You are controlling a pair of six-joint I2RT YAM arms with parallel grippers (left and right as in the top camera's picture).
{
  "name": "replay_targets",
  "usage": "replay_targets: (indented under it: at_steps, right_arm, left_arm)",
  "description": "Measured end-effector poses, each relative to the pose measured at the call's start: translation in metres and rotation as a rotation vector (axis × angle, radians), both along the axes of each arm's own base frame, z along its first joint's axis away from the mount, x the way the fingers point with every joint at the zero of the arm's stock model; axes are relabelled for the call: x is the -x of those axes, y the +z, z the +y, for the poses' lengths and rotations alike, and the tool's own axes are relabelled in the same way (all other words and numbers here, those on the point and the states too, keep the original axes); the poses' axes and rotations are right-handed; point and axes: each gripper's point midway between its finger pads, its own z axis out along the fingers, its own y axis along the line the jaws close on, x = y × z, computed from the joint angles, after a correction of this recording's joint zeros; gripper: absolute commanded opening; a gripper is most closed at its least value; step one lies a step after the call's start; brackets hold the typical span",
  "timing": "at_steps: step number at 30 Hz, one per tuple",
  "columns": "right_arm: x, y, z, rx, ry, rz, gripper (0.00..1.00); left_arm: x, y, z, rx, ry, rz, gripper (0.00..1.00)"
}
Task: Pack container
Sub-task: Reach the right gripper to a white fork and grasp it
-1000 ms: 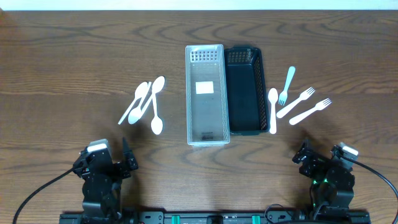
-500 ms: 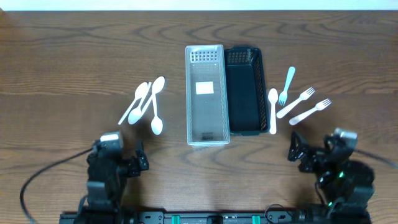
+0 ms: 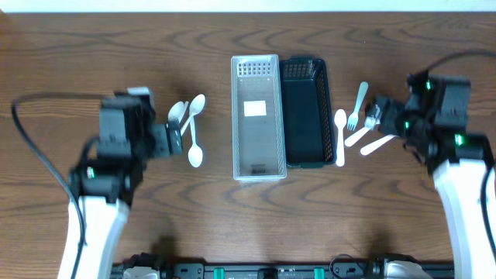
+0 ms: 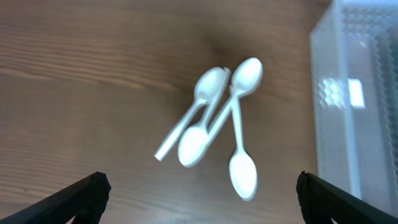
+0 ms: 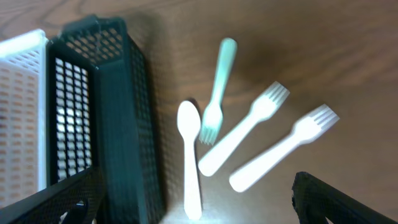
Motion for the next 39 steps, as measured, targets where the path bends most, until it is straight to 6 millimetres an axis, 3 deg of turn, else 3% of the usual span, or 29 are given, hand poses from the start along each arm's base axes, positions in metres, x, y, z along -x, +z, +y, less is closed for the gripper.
replay_targets:
  at_steps: [3,6,16,21,29,33,36,39]
  right_arm:
    - [-0.018,-0.009,0.001,-0.013,0.01,0.02,0.99]
    - [-0.021,-0.03,-0.004,-0.02,-0.044,0.088,0.97]
    - [-0.007,-0.117,-0.065,0.039,-0.39,0.37,0.87]
    - [0.003,-0.15,-0.077,0.077,-0.452,0.475,0.83]
    - [0.003,-0.181,-0.08,0.091,-0.469,0.53,0.7]
    - [-0.001,-0.19,-0.082,0.093,-0.477,0.537,0.55]
    - [-0.002,-0.192,-0.082,0.092,-0.477,0.542,0.2]
    - [-0.001,-0.193,-0.082,0.095,-0.483,0.551,0.03]
  left_arm:
    - [-0.015,0.003,0.017,-0.003,0.046,0.048,0.98]
    - [-0.022,0.002,0.037,0.0,0.105,0.085,0.98]
    - [-0.016,-0.015,0.096,0.013,0.281,0.154,0.98]
    - [-0.015,-0.015,0.1,0.014,0.292,0.156,0.98]
    - [-0.015,-0.015,0.1,0.014,0.292,0.156,0.98]
    - [-0.015,-0.015,0.1,0.014,0.292,0.156,0.98]
    - [-0.015,-0.016,0.1,0.015,0.292,0.156,0.98]
    - [-0.015,-0.016,0.1,0.014,0.292,0.156,0.98]
